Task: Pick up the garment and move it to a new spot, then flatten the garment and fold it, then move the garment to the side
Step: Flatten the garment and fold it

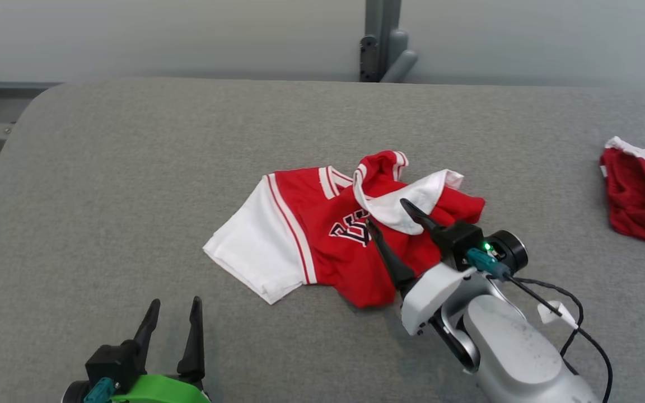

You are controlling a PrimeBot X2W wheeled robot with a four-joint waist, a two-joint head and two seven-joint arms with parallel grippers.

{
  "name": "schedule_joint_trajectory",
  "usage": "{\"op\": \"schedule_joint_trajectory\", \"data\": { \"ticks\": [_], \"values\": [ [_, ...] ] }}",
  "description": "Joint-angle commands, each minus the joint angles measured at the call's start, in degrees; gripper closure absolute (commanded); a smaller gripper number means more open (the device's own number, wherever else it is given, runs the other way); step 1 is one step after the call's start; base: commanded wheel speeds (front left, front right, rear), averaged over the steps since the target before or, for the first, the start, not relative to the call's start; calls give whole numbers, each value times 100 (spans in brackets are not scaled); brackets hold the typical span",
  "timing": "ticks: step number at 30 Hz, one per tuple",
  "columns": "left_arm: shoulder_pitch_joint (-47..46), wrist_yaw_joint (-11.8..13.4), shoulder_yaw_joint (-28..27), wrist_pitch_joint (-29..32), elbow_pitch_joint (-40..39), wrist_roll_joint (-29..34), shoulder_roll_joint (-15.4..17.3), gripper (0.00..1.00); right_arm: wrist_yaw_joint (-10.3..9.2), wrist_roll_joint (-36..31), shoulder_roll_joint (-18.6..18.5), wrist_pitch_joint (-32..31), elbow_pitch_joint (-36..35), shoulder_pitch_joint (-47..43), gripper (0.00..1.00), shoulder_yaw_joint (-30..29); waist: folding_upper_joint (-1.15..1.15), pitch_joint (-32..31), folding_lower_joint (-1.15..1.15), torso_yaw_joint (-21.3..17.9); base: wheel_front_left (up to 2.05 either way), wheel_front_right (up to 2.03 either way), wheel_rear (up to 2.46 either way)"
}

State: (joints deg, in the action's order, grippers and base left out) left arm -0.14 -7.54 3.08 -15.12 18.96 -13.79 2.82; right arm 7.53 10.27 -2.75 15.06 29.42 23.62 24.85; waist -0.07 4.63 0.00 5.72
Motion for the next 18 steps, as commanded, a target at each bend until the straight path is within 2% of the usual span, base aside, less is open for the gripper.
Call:
{"op": "schedule_joint_trajectory", "data": {
  "ticks": [1, 3, 8, 9, 10, 11, 15, 18],
  "values": [
    [-94, 11, 74, -1, 33, -46, 19, 0, -8, -75, -29, 15, 353, 242, 0, -32, 7, 244, 0, 648, 0, 0, 0],
    [-49, 11, 122, -1, 51, -145, 18, 0, -8, -141, -20, 16, 818, 556, 0, -12, 7, 313, 0, 853, 0, 0, 0],
    [-52, 11, 143, -1, 87, -264, 16, 0, -8, -259, -32, 14, 1491, 984, 0, -63, 7, 393, 0, 1017, 0, 0, 0],
    [-69, 11, 154, -1, 94, -273, 17, 0, -8, -261, -31, 12, 1621, 1069, 46, -79, 7, 403, 0, 1034, 0, 0, 0],
    [-95, 11, 161, -1, 91, -292, 17, 0, -8, -283, -31, 12, 1721, 1160, 82, -114, 7, 413, 0, 1046, 0, 0, 0],
    [-121, 11, 167, -1, 87, -293, 16, 0, -8, -301, -31, 13, 1815, 1243, 100, -149, 7, 424, 0, 1053, 0, 0, 0],
    [-180, 11, 180, -1, 67, -337, 16, 0, -9, -269, -29, 14, 1816, 1463, 100, -322, 7, 448, 0, 1032, 0, 0, 0],
    [-179, 11, 193, -1, 47, -375, 17, 0, -9, -266, -33, 14, 1550, 1662, 100, -665, 7, 446, 0, 952, 0, 0, 0]
  ]
}}
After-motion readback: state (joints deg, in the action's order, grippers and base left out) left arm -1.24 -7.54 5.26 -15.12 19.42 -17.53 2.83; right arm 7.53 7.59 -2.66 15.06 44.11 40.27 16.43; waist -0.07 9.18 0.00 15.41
